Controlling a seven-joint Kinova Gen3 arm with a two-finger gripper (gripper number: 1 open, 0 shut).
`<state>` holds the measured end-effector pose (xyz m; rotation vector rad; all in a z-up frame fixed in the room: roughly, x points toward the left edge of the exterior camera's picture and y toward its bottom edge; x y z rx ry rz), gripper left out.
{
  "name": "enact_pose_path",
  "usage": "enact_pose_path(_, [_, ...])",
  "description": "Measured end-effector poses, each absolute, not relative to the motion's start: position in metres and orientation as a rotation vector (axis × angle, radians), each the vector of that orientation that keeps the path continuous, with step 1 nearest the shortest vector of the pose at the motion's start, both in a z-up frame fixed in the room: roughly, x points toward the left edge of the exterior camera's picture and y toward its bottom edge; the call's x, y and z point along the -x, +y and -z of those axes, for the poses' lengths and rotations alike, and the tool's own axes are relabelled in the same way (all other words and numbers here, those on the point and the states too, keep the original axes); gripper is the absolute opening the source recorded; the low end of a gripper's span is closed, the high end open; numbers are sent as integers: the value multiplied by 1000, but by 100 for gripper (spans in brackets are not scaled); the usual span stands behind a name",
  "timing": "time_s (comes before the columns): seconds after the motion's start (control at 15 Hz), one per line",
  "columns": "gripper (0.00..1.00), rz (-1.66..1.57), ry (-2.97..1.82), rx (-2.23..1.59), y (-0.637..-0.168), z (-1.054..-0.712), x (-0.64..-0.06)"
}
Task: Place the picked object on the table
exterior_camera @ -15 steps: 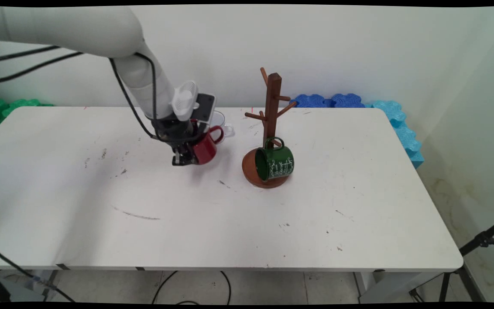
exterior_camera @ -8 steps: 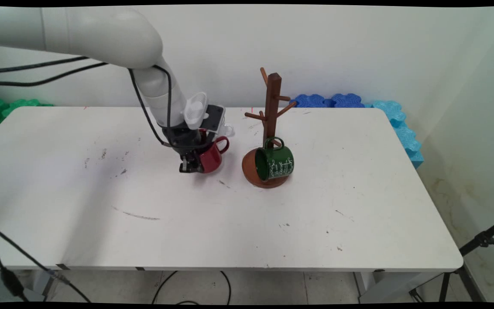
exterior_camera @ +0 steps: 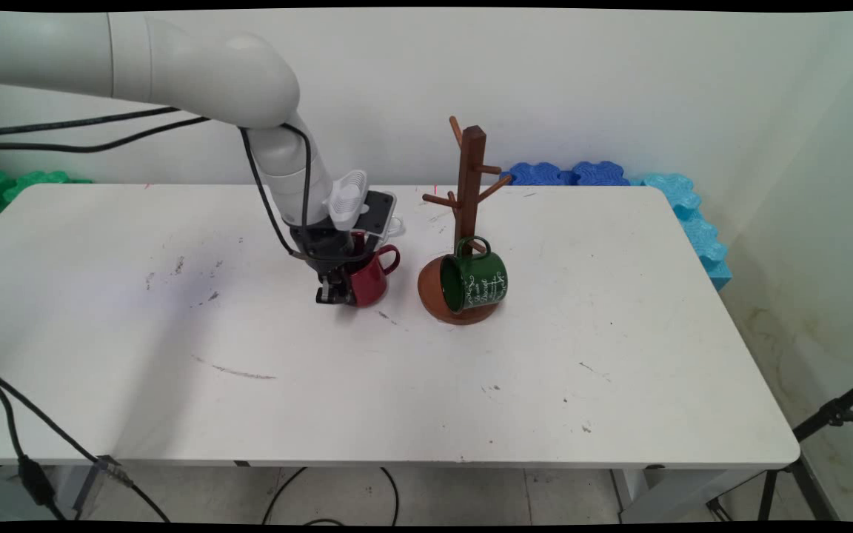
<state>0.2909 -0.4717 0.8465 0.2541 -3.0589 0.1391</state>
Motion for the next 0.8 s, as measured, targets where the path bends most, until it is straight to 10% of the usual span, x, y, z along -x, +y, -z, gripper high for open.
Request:
enact_pose_path(0.13, [0,-131,-3058,-253,-474,-844,-291])
enact_pose_path(0.2, [100,-129,-3057,-253,-475,-843,-290])
enact_pose_path(0.8, [100,-132,-3005,-241,-475,-850,-285])
